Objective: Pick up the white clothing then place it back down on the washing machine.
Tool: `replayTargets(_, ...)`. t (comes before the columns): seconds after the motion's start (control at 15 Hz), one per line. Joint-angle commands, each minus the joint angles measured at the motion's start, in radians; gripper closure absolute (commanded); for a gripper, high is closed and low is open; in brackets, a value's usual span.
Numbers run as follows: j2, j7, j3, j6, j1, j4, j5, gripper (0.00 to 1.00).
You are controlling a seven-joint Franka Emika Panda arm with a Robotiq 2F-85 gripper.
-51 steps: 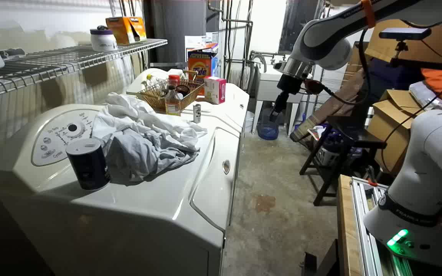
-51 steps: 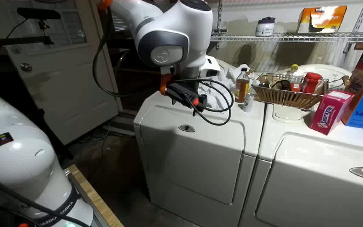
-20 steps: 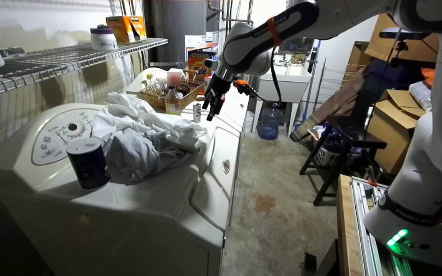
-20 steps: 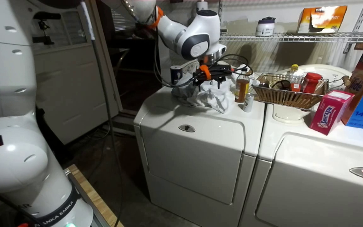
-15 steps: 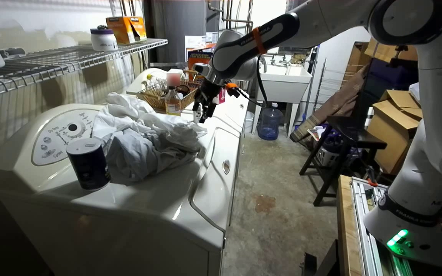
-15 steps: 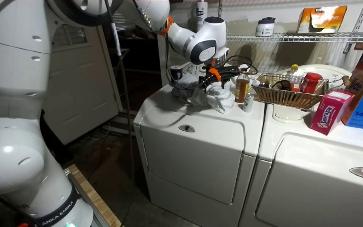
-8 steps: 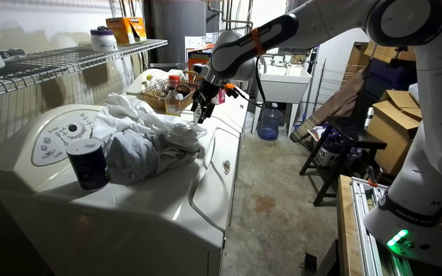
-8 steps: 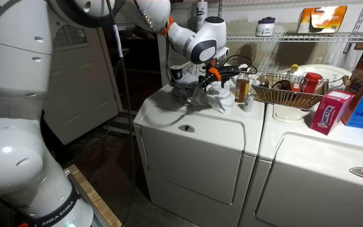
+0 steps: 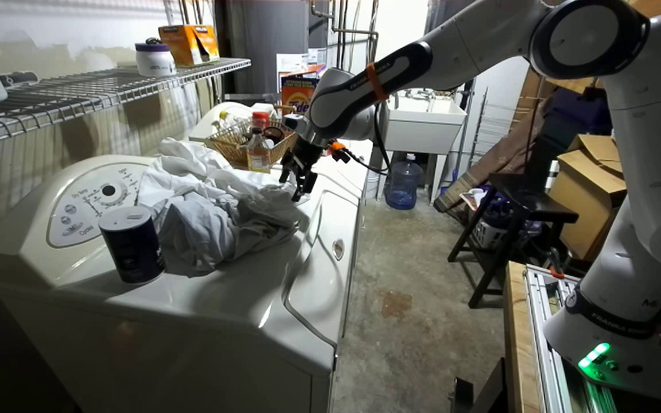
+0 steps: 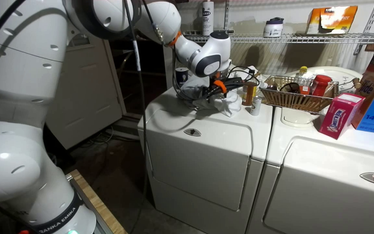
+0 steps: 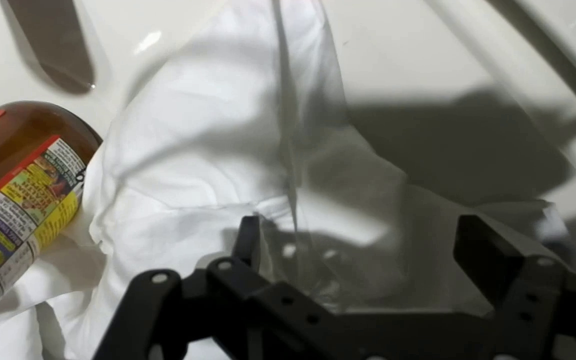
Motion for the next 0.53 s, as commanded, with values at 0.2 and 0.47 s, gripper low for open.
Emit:
replayTargets(0.2, 0.123, -0.191, 0.127, 0.129, -0.1, 0.083, 0.022, 0.0)
replayTargets(0.47, 0.175, -0.29, 0.2, 0.199, -0.153, 0.113, 0.02, 0.32)
